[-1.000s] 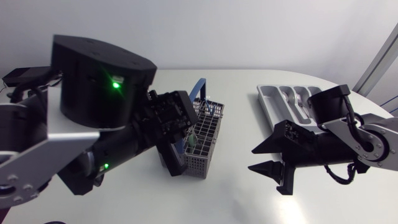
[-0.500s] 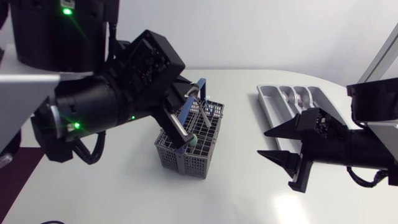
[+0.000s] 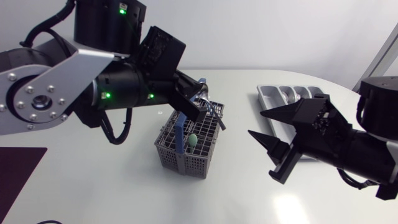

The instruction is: Unload the cutlery basket into the drawer organizer.

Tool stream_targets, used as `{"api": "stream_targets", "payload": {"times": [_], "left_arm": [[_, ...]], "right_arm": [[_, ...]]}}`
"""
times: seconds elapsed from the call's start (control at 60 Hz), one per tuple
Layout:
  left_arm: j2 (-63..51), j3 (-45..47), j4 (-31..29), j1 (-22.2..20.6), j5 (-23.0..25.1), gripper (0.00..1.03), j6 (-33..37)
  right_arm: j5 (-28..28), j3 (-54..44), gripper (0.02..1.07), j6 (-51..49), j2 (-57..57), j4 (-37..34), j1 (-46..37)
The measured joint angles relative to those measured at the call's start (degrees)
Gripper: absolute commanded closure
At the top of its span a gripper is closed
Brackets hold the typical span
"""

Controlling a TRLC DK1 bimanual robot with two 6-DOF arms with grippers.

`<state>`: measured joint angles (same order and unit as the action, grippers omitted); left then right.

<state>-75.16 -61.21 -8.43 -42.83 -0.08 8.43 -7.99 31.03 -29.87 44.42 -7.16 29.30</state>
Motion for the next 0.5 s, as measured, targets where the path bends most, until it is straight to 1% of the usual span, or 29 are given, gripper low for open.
{"api": "stream_targets", "payload": {"times": [0.2,0.367,0.467,0.5], "left_arm": [[-2.49,-1.7,0.96,0.46,3.5,0.96,-4.37],[-5.18,-2.23,1.03,0.72,4.94,0.96,-6.62],[-6.32,-2.23,1.03,0.79,5.92,0.96,-7.61],[-6.58,-2.23,1.03,0.85,6.21,0.96,-8.09]], "right_arm": [[4.96,-0.02,0.43,2.25,5.29,6.21,5.22],[5.86,0.04,0.44,4.11,9.57,9.07,6.03],[6.45,0.26,0.56,4.81,10.93,9.29,6.19],[6.64,0.5,0.58,5.09,11.23,9.42,6.25]]}}
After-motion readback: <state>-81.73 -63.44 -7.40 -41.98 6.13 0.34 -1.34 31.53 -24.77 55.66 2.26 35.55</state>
